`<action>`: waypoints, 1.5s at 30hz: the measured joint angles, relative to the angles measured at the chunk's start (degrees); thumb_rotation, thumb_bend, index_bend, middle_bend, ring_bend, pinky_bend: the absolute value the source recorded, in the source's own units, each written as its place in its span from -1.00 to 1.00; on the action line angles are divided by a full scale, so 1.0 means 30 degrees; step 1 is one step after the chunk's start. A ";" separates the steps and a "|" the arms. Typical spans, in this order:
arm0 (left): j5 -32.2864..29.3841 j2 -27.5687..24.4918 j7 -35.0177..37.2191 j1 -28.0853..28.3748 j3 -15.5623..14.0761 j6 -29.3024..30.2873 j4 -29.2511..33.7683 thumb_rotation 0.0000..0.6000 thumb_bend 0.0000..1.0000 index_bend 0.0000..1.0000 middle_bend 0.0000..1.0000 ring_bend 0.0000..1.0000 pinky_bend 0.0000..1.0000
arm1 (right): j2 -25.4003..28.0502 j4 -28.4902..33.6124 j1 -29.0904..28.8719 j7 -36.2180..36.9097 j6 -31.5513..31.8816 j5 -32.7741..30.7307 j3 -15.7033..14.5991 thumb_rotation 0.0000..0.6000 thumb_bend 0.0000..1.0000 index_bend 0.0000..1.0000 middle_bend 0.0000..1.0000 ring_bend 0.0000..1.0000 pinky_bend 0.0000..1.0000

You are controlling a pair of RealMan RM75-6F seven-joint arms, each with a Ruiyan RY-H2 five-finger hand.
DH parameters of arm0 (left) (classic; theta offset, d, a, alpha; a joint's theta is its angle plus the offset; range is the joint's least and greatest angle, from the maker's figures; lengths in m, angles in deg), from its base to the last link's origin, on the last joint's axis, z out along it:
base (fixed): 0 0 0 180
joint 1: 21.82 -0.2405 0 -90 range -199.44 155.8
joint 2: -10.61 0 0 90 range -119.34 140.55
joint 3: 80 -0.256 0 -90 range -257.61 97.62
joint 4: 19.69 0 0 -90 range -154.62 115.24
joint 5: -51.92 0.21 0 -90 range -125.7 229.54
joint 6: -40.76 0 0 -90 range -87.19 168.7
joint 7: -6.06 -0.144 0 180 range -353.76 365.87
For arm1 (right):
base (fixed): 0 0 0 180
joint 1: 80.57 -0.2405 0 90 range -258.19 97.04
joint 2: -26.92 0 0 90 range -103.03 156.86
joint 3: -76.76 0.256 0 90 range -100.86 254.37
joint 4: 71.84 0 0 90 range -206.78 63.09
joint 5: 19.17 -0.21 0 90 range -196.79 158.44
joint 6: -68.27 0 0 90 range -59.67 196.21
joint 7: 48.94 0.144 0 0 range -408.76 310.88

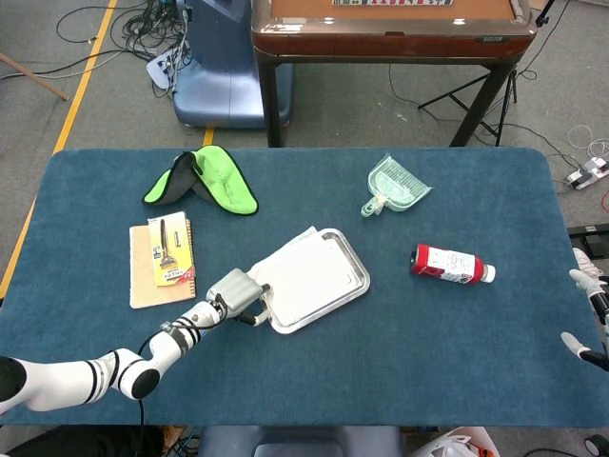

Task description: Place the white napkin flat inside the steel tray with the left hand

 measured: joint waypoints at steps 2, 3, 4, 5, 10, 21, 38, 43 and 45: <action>0.0133 0.0093 -0.0182 0.0004 -0.0112 0.0125 -0.0020 -0.55 -0.24 -0.51 1.00 1.00 1.00 | 0.0001 0.0015 0.0000 -0.0018 -0.0004 -0.0017 0.0008 1.00 -0.83 -0.58 -0.37 -0.60 -0.49; 0.0160 0.0129 -0.0238 0.0010 -0.0133 0.0149 -0.0024 -0.55 -0.24 -0.52 1.00 1.00 1.00 | 0.0003 0.0020 0.0000 -0.0024 -0.0005 -0.0019 0.0010 1.00 -0.83 -0.58 -0.37 -0.60 -0.49; 0.0176 0.0175 -0.0304 0.0023 -0.0151 0.0170 -0.0034 -0.54 -0.24 -0.52 1.00 1.00 1.00 | 0.0006 0.0024 -0.0001 -0.0036 0.0002 -0.0018 0.0015 1.00 -0.83 -0.58 -0.37 -0.60 -0.49; 0.0169 0.0218 -0.0354 0.0033 -0.0156 0.0187 -0.0043 -0.54 -0.24 -0.52 1.00 1.00 1.00 | 0.0012 0.0033 0.0002 -0.0050 0.0010 -0.0017 0.0019 1.00 -0.83 -0.58 -0.37 -0.60 -0.49; 0.0191 0.0505 -0.0551 0.0104 -0.0106 0.0340 -0.0060 -0.52 -0.24 -0.53 1.00 1.00 1.00 | 0.0048 0.0060 0.0048 -0.0043 0.0066 -0.0036 0.0021 1.00 -0.83 -0.58 -0.37 -0.60 -0.49; -0.0010 0.0732 -0.1333 0.0350 -0.0051 0.0568 0.0161 -0.51 -0.24 -0.53 1.00 1.00 1.00 | 0.0036 -0.0083 0.0202 0.0171 0.0265 -0.0097 0.0029 1.00 -0.83 -0.58 -0.37 -0.60 -0.49; -0.0529 -0.0250 -0.0880 0.0391 0.0941 0.1364 0.1501 -0.45 -0.24 -0.54 1.00 1.00 1.00 | -0.0038 -0.0304 0.0174 0.0382 0.0228 -0.0084 0.0074 1.00 -0.83 -0.58 -0.37 -0.60 -0.49; -0.1230 0.0015 -0.0980 0.0744 0.1440 0.1458 0.1452 -0.43 -0.24 -0.58 1.00 1.00 1.00 | -0.0054 -0.0367 0.0157 0.0451 0.0216 -0.0067 0.0082 1.00 -0.83 -0.58 -0.37 -0.60 -0.49; -0.1606 0.0222 -0.1219 0.0922 0.1518 0.1444 0.1319 -0.43 -0.24 -0.61 1.00 1.00 1.00 | -0.0035 -0.0362 0.0164 0.0443 0.0220 -0.0086 0.0088 1.00 -0.83 -0.58 -0.37 -0.60 -0.49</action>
